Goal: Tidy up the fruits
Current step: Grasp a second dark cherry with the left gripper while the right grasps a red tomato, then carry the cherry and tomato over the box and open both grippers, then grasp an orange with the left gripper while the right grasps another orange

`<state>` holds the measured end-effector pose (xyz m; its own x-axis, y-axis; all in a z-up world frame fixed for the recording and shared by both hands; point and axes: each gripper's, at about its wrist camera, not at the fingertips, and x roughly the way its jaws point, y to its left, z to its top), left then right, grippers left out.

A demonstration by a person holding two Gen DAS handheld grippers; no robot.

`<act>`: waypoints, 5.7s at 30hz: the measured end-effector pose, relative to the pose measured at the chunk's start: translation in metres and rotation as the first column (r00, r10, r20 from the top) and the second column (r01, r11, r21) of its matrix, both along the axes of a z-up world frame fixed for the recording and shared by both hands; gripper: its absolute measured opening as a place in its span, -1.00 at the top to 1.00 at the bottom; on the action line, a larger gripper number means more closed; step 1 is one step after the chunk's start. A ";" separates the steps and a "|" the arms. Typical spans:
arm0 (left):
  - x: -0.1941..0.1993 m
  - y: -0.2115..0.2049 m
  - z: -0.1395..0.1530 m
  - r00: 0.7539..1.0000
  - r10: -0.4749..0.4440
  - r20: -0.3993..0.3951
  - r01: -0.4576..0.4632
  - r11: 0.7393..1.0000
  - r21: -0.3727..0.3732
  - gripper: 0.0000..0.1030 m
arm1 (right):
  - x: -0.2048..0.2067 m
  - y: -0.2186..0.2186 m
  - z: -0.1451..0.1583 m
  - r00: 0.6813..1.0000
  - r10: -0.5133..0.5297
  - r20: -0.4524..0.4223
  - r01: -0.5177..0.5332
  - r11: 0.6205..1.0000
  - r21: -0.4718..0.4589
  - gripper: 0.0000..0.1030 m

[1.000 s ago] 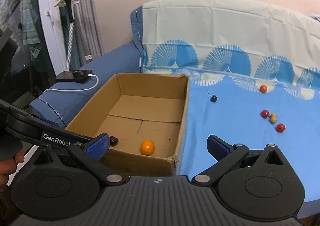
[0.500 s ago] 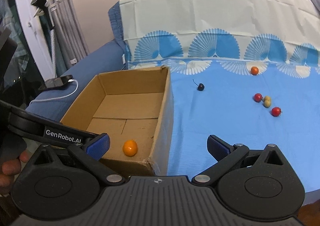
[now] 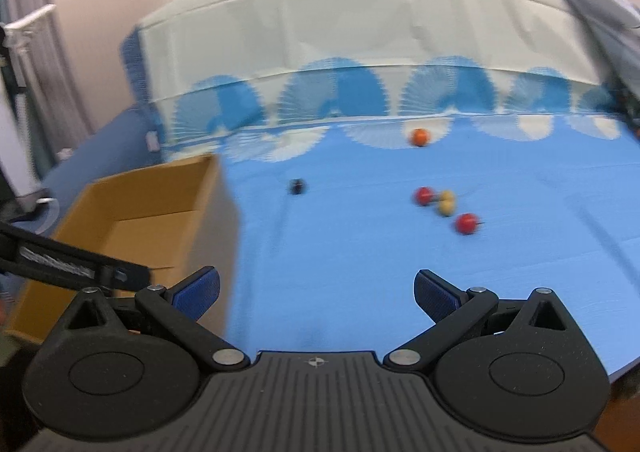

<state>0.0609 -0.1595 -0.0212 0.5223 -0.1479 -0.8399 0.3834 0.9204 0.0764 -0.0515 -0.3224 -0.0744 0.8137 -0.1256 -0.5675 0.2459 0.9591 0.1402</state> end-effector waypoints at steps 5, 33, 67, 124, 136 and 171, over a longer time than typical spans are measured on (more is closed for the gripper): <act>0.040 -0.056 -0.012 1.000 -0.015 -0.013 0.015 0.999 -0.032 -0.78 | 0.025 -0.054 -0.022 0.994 -0.109 -0.013 0.108 0.993 -0.058 -0.99; 0.314 -0.145 -0.174 0.938 0.286 -0.197 -0.308 0.948 -0.085 -0.78 | 0.180 -0.173 -0.164 0.946 -0.283 -0.160 0.272 0.958 -0.089 -0.99; 0.265 -0.136 -0.116 0.927 0.199 -0.318 -0.270 0.943 -0.196 0.57 | 0.126 -0.147 -0.104 0.963 -0.266 -0.029 0.266 0.964 -0.021 0.17; 0.066 0.173 0.001 0.943 0.328 0.051 -0.329 0.944 0.024 -0.96 | 0.124 0.209 -0.027 0.881 0.457 -0.119 -0.469 0.877 -0.105 -0.61; 0.013 0.110 0.044 0.988 0.128 0.084 -0.123 0.990 -0.063 -0.99 | 0.003 0.126 0.044 0.962 0.257 0.087 -0.259 0.966 0.010 -0.96; 0.136 -0.838 -0.067 0.708 -0.703 0.067 0.703 0.711 0.033 -0.99 | 0.020 -0.657 -0.120 0.635 -0.772 -0.008 0.772 0.635 -0.005 -0.98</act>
<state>0.1966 -0.9973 -0.0886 0.3255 -0.4922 -0.8073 0.9128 0.3863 0.1324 -0.0312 -0.9795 -0.1943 0.4149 -0.7066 -0.5732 0.8981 0.4188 0.1338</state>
